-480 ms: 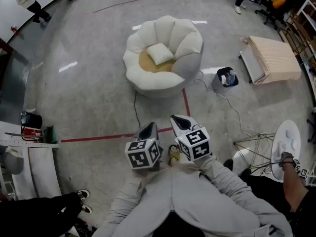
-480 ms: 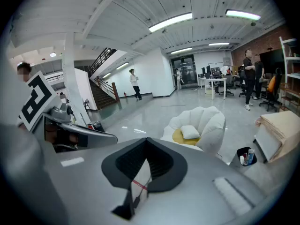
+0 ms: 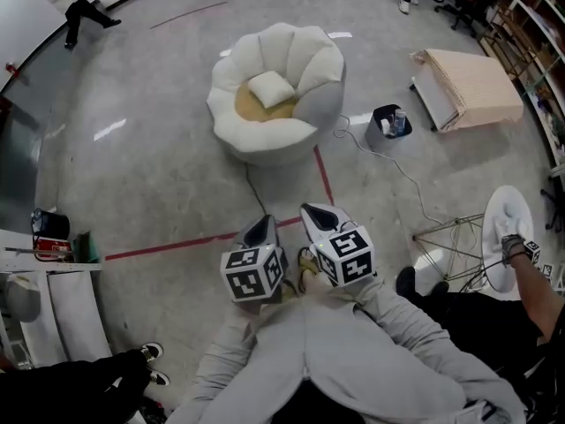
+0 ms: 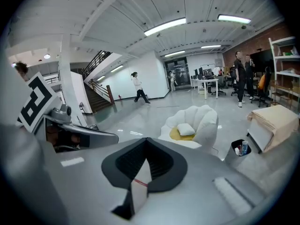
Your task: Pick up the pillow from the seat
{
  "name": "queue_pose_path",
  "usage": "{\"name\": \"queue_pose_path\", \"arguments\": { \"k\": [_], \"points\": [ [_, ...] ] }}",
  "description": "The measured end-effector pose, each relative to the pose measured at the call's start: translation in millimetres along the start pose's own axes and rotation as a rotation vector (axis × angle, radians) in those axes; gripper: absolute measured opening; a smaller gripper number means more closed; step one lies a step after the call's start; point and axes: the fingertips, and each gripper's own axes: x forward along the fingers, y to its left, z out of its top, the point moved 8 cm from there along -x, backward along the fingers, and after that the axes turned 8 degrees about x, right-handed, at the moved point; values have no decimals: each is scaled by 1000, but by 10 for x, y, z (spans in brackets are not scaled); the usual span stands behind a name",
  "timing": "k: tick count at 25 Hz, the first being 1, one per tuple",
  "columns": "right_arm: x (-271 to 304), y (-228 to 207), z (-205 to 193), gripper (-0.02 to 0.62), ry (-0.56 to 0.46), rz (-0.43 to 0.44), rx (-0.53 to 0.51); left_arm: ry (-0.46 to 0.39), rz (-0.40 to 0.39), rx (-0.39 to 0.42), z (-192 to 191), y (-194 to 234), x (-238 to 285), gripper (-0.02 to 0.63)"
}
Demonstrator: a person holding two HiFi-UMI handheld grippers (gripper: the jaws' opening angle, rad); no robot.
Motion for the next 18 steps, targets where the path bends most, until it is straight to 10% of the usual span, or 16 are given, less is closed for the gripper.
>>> {"name": "queue_pose_path", "arguments": {
  "k": [18],
  "points": [
    [161, -406, 187, 0, 8, 69, -3, 11, -2, -9, 190, -72, 432, 6]
  ]
}}
